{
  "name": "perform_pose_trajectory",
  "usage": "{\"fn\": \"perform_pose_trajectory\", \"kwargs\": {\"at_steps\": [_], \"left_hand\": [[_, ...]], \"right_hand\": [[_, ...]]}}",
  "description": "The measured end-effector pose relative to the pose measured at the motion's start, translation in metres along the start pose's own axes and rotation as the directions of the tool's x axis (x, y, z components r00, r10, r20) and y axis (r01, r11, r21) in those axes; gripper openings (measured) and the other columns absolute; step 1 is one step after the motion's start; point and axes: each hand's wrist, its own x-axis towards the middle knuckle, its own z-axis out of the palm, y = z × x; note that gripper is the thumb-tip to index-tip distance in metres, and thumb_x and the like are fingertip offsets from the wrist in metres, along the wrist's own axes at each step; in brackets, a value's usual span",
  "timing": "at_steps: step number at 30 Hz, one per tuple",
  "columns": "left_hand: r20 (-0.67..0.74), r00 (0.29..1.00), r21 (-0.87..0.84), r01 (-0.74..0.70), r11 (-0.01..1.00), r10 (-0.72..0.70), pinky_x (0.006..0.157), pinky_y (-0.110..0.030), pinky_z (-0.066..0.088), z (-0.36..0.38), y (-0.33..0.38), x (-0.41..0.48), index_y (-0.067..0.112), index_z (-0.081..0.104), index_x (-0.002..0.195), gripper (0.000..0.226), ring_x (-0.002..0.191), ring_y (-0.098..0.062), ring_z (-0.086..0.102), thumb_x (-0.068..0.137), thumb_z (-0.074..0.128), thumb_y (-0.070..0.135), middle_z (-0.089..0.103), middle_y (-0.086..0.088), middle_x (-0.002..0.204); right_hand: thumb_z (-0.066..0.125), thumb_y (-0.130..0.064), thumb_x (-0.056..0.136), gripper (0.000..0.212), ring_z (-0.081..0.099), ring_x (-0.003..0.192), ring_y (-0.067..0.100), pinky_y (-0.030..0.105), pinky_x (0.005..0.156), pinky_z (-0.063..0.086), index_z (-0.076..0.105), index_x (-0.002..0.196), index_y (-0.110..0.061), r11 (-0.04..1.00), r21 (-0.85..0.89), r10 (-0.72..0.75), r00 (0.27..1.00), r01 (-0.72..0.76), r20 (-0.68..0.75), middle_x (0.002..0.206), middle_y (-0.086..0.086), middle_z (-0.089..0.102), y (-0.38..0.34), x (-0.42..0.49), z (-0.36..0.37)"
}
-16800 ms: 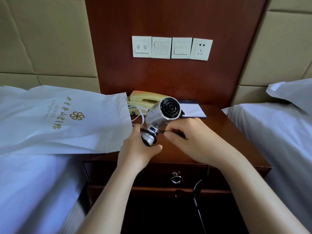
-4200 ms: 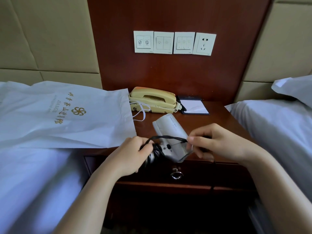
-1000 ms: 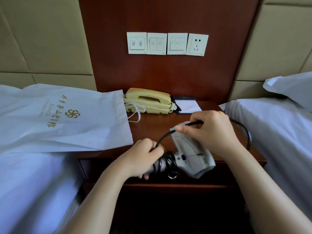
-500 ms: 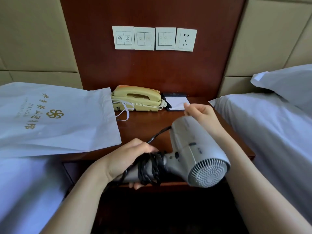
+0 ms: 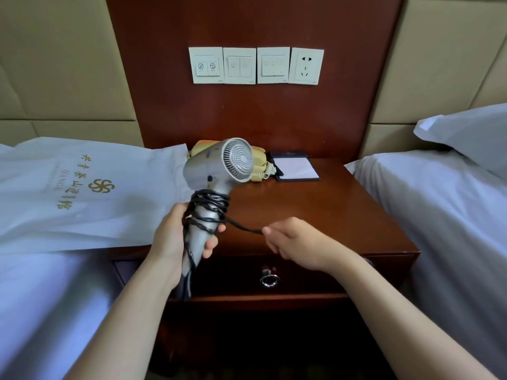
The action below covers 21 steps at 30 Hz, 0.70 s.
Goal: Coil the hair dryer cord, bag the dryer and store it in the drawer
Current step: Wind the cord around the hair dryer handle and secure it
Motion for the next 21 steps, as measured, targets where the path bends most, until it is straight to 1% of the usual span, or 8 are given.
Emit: {"fn": "perform_pose_trajectory", "kwargs": {"at_steps": [2,4,6,9,13,17,19,21], "left_hand": [[-0.123,0.992,-0.007,-0.035,0.999,0.034,0.032,-0.016,0.031,0.0,-0.001,0.005,0.0,0.06,0.08,0.039,0.031,-0.018,0.042,0.089,0.03,0.023,0.059,-0.016,0.055],[-0.224,0.972,-0.004,-0.071,0.997,0.068,0.032,-0.016,0.032,0.004,-0.001,0.006,-0.001,0.059,0.077,0.038,0.03,-0.019,0.042,0.086,0.029,0.02,0.056,-0.014,0.052],[-0.31,0.947,0.004,-0.09,0.996,0.087,0.035,-0.018,0.033,0.005,-0.002,0.008,0.001,0.058,0.072,0.038,0.029,-0.019,0.042,0.087,0.027,0.019,0.055,-0.011,0.046],[-0.384,0.912,0.141,-0.1,0.985,0.147,0.038,-0.021,0.034,0.006,-0.001,0.01,0.003,0.057,0.07,0.037,0.029,-0.02,0.043,0.088,0.027,0.016,0.054,-0.009,0.039],[-0.296,0.923,0.415,-0.107,0.904,0.246,0.037,-0.023,0.038,0.007,-0.005,0.011,-0.004,0.057,0.079,0.036,0.029,-0.022,0.047,0.09,0.03,0.016,0.054,-0.021,0.051],[-0.134,0.922,0.718,-0.162,0.677,0.363,0.032,-0.022,0.037,0.015,-0.011,0.003,0.003,0.056,0.073,0.035,0.032,-0.021,0.055,0.093,0.032,0.019,0.058,-0.02,0.057],[-0.054,0.939,0.769,-0.178,0.614,0.339,0.031,-0.018,0.034,0.022,-0.012,-0.002,0.01,0.056,0.073,0.038,0.03,-0.014,0.053,0.096,0.03,0.026,0.058,-0.016,0.059],[0.011,0.961,0.755,-0.189,0.628,0.276,0.033,-0.019,0.037,0.028,-0.013,-0.009,0.018,0.061,0.086,0.049,0.033,-0.011,0.055,0.097,0.021,0.044,0.061,-0.011,0.062]], "right_hand": [[0.04,-0.031,0.098,0.041,0.046,0.054,0.016,0.028,0.057,0.038,0.048,0.065,-0.007,0.985,-0.139,-0.099,0.995,0.099,0.004,0.058,0.005,0.05,-0.014,-0.005,0.008],[0.041,-0.033,0.097,0.041,0.046,0.059,0.028,0.036,0.056,0.036,0.043,0.064,-0.009,0.949,-0.262,-0.195,0.98,0.177,-0.044,0.061,0.009,0.049,-0.027,-0.007,0.013],[0.044,-0.035,0.096,0.04,0.043,0.057,0.029,0.032,0.053,0.032,0.039,0.062,-0.014,0.914,-0.327,-0.283,0.955,0.241,-0.088,0.058,0.004,0.045,-0.038,-0.01,0.011],[0.048,-0.035,0.094,0.039,0.043,0.051,0.026,0.029,0.05,0.028,0.039,0.062,-0.016,0.88,-0.348,-0.39,0.91,0.324,-0.139,0.054,0.001,0.044,-0.05,-0.016,0.004],[0.039,-0.039,0.094,0.037,0.043,0.048,0.025,0.03,0.048,0.028,0.044,0.066,-0.016,0.834,-0.405,-0.473,0.864,0.375,-0.174,0.054,-0.002,0.044,-0.051,-0.014,0.003],[0.038,-0.041,0.091,0.038,0.045,0.048,0.028,0.035,0.045,0.036,0.055,0.071,-0.014,0.825,-0.444,-0.479,0.85,0.349,-0.221,0.054,-0.003,0.047,-0.05,-0.011,0.002],[0.044,-0.036,0.091,0.034,0.04,0.046,0.026,0.031,0.043,0.029,0.052,0.067,-0.014,0.84,-0.44,-0.464,0.84,0.317,-0.28,0.051,-0.006,0.04,-0.05,-0.011,0.001],[0.046,-0.035,0.09,0.03,0.035,0.046,0.022,0.029,0.043,0.024,0.046,0.064,-0.019,0.873,-0.401,-0.426,0.836,0.279,-0.345,0.049,-0.007,0.034,-0.05,-0.011,-0.001]]}}
